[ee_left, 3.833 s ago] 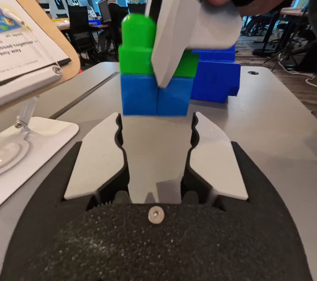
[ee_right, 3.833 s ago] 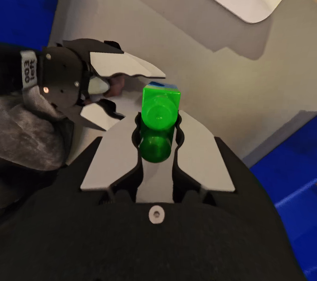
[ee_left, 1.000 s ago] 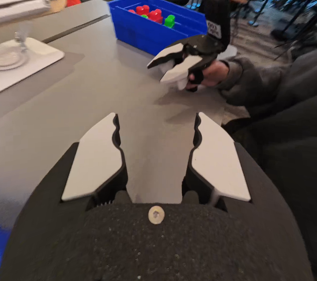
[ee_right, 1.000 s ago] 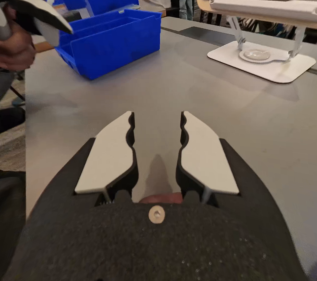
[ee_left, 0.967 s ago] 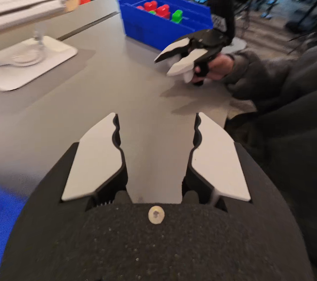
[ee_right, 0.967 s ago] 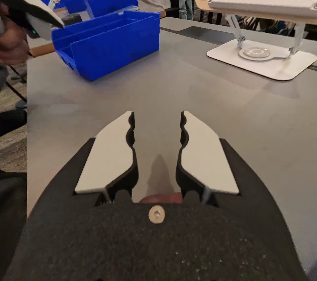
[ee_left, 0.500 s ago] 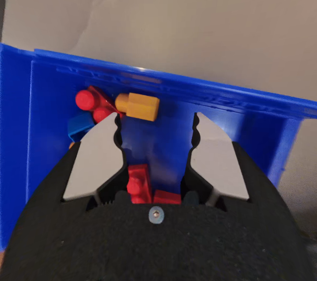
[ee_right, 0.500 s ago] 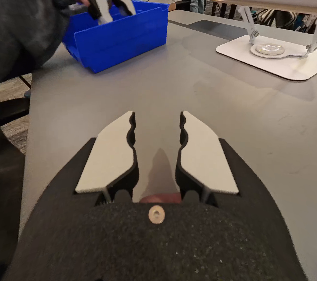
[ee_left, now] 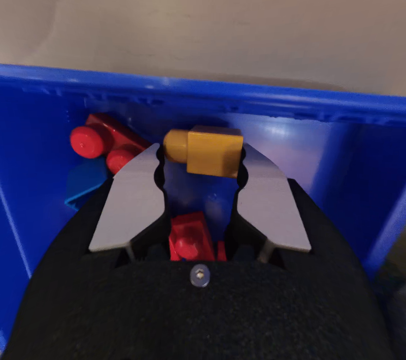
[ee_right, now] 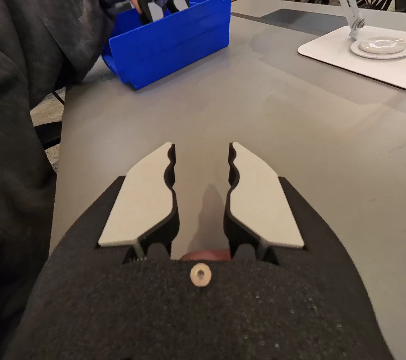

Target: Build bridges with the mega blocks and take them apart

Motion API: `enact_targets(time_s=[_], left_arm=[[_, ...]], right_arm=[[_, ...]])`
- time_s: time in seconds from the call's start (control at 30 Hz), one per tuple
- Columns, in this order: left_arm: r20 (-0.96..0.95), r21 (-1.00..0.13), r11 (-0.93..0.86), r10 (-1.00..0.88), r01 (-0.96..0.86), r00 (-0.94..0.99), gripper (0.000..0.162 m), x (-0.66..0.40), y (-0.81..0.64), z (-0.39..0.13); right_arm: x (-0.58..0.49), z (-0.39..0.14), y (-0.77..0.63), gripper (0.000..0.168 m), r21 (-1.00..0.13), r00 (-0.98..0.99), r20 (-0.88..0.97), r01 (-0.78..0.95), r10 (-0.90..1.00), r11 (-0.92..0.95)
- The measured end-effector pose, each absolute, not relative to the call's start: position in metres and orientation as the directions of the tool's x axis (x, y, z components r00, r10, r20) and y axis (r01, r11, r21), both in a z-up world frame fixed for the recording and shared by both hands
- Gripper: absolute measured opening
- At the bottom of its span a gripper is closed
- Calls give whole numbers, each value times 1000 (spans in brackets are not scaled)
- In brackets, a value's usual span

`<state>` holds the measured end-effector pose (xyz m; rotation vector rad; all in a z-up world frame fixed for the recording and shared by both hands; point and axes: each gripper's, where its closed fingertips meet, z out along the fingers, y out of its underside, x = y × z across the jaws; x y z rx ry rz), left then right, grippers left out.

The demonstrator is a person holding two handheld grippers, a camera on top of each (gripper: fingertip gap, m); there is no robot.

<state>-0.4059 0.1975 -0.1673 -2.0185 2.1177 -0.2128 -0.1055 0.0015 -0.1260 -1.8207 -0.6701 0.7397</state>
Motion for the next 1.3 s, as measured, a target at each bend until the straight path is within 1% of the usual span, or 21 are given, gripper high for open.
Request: enact_targets(time_s=[0.07,0.2,0.27,0.33,0.43,0.5,0.57,0.7,0.9,0.97,1.03,1.17,1.23,1.3], left_arm=[[-89,-256,54,-996,-965,-32,64,-411,191,-146],[-174,-362,123,-983,-924,-63,64,-394,163,-81],[-231,-377,208,-965,-903,-125,64,-373,141,-56],[-229,-381,305,-946,-873,-230,64,-344,109,-48],[-255,-334,454,-887,-826,-384,64,-297,72,-66],[-278,-295,544,-836,-786,-474,64,-266,55,-89],[-264,-276,596,-801,-754,-537,64,-239,42,-114],[-236,-245,644,-764,-724,-600,64,-197,36,-152],[-168,-201,646,-763,-736,-624,64,-174,51,-183],[-159,-189,660,-751,-727,-641,64,-175,52,-188],[-143,-202,661,-750,-723,-646,64,-174,48,-191],[-184,-215,651,-759,-728,-624,75,-173,49,-186],[-215,-201,626,-779,-754,-589,75,-183,54,-170],[-257,-212,568,-818,-796,-515,77,-203,64,-139]], right_arm=[[-106,-124,0,46,-944,661,-165,108,732,-310],[-105,-122,-1,49,-955,677,-119,123,726,-271],[-104,-120,0,50,-958,688,-113,116,717,-262],[-100,-118,1,51,-961,699,-125,92,705,-261],[-95,-115,3,50,-964,710,-155,45,687,-264],[-91,-114,5,50,-965,725,-160,29,670,-261],[-91,-112,4,50,-967,726,-157,24,669,-253],[-90,-110,3,49,-972,728,-143,25,670,-234],[-88,-109,0,47,-974,724,-145,16,674,-227],[-87,-109,0,46,-973,721,-152,9,676,-229],[-88,-109,-1,46,-973,716,-154,10,680,-231],[-90,-109,-1,46,-972,709,-154,16,689,-233],[-90,-109,-2,45,-972,707,-157,14,690,-235],[-90,-109,-2,45,-971,704,-163,10,692,-238]])
